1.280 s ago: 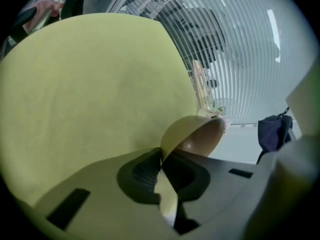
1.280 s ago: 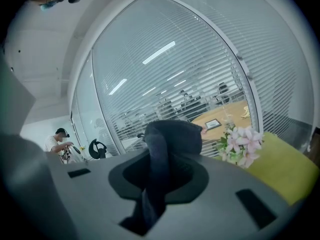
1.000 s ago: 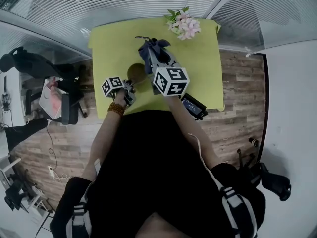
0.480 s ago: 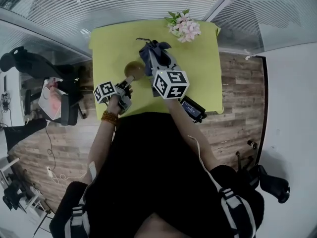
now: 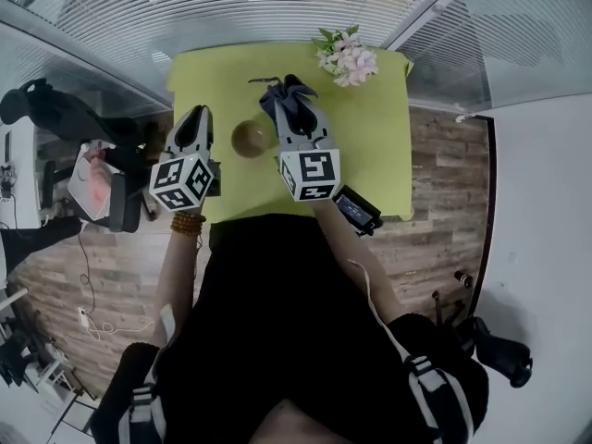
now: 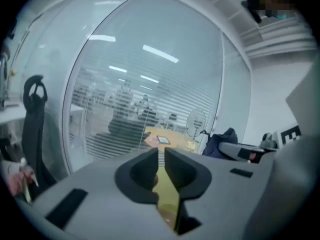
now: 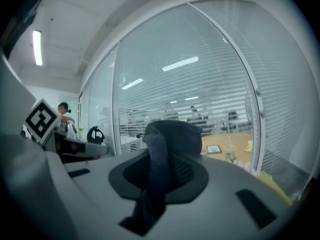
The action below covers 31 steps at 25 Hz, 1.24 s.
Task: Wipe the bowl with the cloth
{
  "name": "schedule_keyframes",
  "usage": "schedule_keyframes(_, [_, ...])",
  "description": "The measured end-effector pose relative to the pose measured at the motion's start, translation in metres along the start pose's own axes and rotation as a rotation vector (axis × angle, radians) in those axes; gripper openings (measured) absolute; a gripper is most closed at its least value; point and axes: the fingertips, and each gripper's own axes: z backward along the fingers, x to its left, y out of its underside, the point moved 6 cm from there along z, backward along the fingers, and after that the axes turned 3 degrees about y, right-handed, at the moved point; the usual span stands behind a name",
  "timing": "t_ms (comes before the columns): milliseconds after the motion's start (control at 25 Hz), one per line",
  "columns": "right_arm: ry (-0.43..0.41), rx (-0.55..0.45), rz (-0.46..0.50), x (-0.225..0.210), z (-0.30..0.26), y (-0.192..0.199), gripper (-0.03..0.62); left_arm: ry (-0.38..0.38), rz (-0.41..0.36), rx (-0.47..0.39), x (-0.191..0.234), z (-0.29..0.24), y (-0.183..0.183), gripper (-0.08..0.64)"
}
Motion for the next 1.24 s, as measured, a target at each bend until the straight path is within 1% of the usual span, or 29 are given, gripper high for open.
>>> schedule_keyframes(80, [-0.023,-0.045,0.09,0.012,0.003,-0.009,0.052,-0.036,-0.132,-0.042,-0.008,0.001,-0.014,0.034])
schedule_keyframes(160, [-0.038,-0.067,0.147,0.021,0.004,-0.015,0.051,-0.078,-0.241,-0.039,-0.014,0.001,-0.016,0.028])
schedule_keyframes(200, [-0.047,-0.068,0.161,0.025,0.004,-0.016,0.049,-0.089,-0.272,-0.029,-0.016,0.0,-0.014,0.028])
schedule_keyframes(240, [-0.055,-0.065,0.167,0.027,0.004,-0.016,0.048,-0.09,-0.285,-0.018,-0.019,0.0,-0.011,0.028])
schedule_keyframes(480, [-0.062,-0.054,0.166,0.025,0.005,-0.01,0.048,-0.069,-0.277,0.021,-0.025,0.0,0.006,0.026])
schedule_keyframes(920, [-0.071,-0.017,0.144,0.025,-0.001,-0.002,0.048,-0.086,-0.265,0.037,-0.019,0.005,0.005,0.026])
schedule_keyframes(1240, [-0.087,-0.006,0.146,0.026,-0.003,0.003,0.048,-0.1,-0.259,0.071,-0.012,0.006,0.016,0.026])
